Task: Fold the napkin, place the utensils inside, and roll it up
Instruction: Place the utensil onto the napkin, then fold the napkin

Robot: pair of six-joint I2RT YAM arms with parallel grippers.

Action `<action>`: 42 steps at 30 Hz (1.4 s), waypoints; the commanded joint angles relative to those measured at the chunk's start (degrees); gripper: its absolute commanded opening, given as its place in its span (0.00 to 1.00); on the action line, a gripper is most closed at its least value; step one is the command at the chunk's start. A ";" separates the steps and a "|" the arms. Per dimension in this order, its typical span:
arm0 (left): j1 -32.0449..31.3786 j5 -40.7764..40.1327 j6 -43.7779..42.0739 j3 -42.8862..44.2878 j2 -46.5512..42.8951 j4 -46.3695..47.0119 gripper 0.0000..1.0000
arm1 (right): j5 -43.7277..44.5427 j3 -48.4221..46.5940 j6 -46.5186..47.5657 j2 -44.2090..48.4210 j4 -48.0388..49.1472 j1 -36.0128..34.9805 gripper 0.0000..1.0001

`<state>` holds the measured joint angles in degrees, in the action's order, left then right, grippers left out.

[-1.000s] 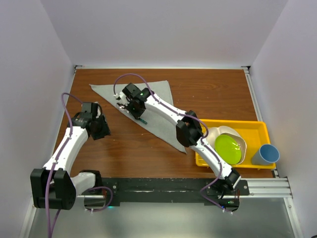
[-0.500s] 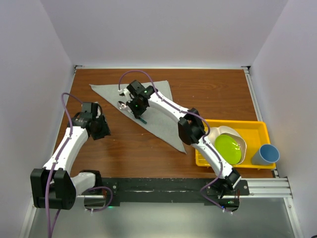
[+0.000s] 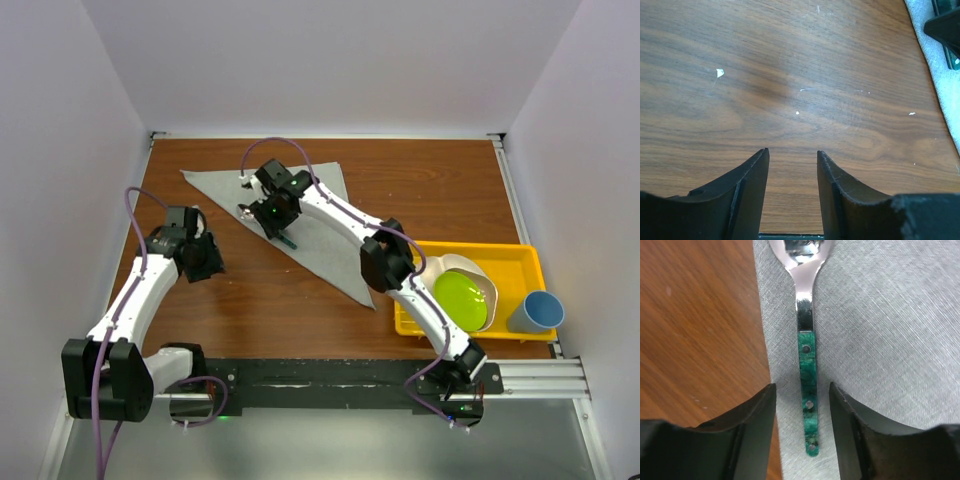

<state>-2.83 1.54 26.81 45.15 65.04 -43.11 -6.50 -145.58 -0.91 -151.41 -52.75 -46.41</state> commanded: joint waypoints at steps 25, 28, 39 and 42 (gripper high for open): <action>13.81 10.32 22.68 26.28 39.97 56.99 0.62 | -1.41 39.31 -10.96 54.81 -8.17 12.04 0.98; 15.31 11.12 20.66 33.48 48.06 54.90 0.59 | -2.63 40.20 -11.40 55.00 -6.57 15.91 0.98; 19.88 12.87 11.96 42.03 61.17 53.84 0.50 | -4.04 33.00 -12.36 44.73 -9.30 23.56 0.98; 20.41 12.79 10.55 43.00 62.58 52.61 0.50 | -4.83 30.18 -12.63 42.18 -9.82 24.70 0.98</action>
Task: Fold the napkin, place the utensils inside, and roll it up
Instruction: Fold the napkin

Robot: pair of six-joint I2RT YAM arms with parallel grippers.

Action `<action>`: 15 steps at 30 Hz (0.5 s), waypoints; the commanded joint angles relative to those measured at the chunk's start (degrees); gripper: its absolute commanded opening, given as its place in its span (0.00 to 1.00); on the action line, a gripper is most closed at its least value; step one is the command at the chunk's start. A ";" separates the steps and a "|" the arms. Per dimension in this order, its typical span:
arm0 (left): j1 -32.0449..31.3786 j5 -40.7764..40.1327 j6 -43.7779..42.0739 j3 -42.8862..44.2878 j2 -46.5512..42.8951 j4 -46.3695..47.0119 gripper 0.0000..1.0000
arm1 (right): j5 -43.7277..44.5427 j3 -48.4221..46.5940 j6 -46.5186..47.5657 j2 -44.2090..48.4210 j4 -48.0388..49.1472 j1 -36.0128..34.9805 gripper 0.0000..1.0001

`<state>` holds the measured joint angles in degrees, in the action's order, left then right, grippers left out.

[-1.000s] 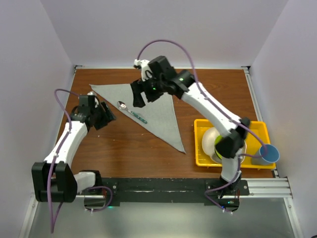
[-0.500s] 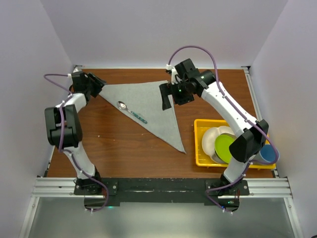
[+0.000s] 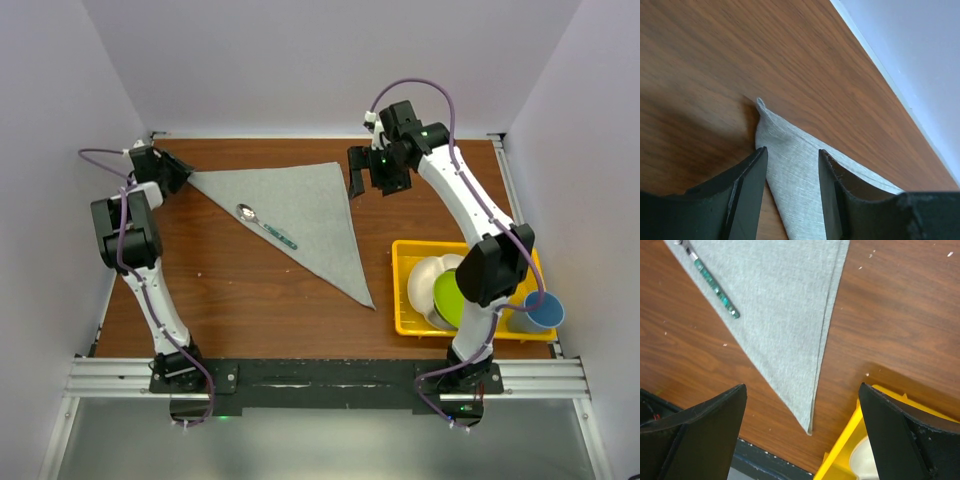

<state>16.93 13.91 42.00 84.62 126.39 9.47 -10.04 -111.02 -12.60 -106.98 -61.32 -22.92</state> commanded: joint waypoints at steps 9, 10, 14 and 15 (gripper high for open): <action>1.44 1.12 -8.07 8.10 5.10 -4.46 0.44 | -3.05 -9.04 -1.20 -6.05 -3.10 2.70 0.98; 1.53 0.94 -8.33 7.93 4.92 -5.16 0.43 | -3.31 -8.86 -1.29 -5.96 -3.10 2.79 0.98; 1.44 1.47 -10.09 5.82 3.17 -3.68 0.48 | -3.58 -7.20 -1.37 -5.35 -2.93 2.88 0.98; 1.53 1.73 -10.79 5.65 2.82 -3.41 0.49 | -3.58 -6.84 -1.37 -4.91 -2.75 2.79 0.98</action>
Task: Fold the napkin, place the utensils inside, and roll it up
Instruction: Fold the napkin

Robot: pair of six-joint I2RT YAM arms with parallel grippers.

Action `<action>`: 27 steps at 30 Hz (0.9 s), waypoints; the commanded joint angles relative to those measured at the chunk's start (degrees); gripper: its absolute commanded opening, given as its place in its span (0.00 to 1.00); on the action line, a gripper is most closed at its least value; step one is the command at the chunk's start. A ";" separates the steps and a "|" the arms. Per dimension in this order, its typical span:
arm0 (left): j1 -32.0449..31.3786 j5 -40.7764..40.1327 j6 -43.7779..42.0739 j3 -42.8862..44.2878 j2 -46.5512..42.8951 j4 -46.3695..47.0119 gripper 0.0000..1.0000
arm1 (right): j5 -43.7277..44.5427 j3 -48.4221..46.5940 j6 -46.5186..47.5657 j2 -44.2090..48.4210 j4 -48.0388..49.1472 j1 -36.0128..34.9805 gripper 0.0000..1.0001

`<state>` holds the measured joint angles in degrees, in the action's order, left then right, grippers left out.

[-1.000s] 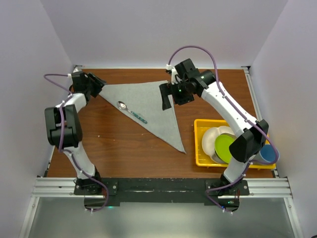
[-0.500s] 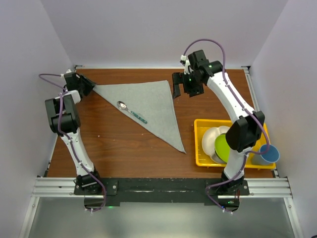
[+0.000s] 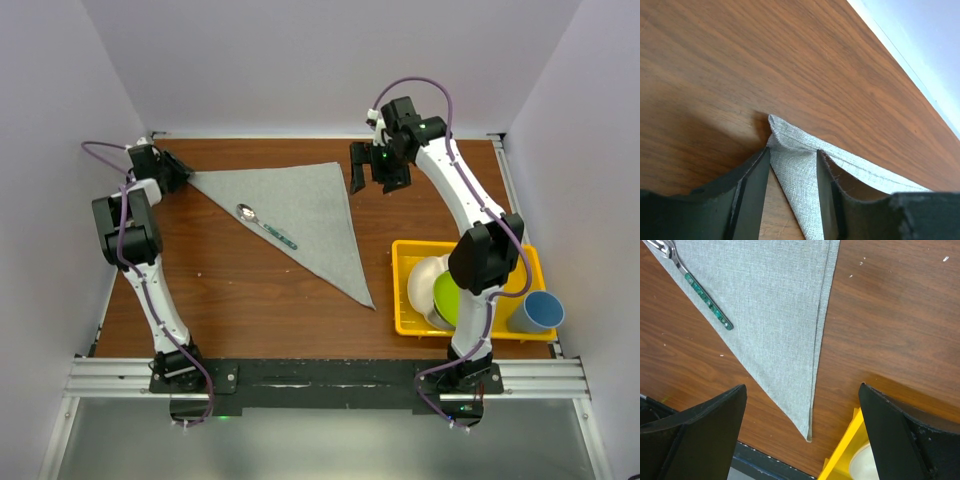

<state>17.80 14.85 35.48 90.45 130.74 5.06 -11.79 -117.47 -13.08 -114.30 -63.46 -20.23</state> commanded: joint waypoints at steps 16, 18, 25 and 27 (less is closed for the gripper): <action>1.01 -0.44 -6.13 -2.91 -3.90 0.21 0.40 | -3.24 3.21 -1.60 4.09 0.71 0.19 0.98; 1.09 -0.88 -7.44 -4.05 -4.79 0.56 0.40 | -3.15 3.21 -1.68 4.17 0.71 0.28 0.98; 1.53 -0.88 -7.10 -3.27 -3.92 1.00 0.39 | -3.06 2.60 -1.42 3.74 0.62 0.45 0.98; 1.53 -0.35 -6.75 -0.99 -2.42 0.22 0.41 | -3.32 2.34 -1.51 3.38 0.80 0.63 0.98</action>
<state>18.55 14.57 30.17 87.09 128.55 5.43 -13.28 -114.08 -14.11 -113.93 -63.16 -20.16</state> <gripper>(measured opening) 0.397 0.983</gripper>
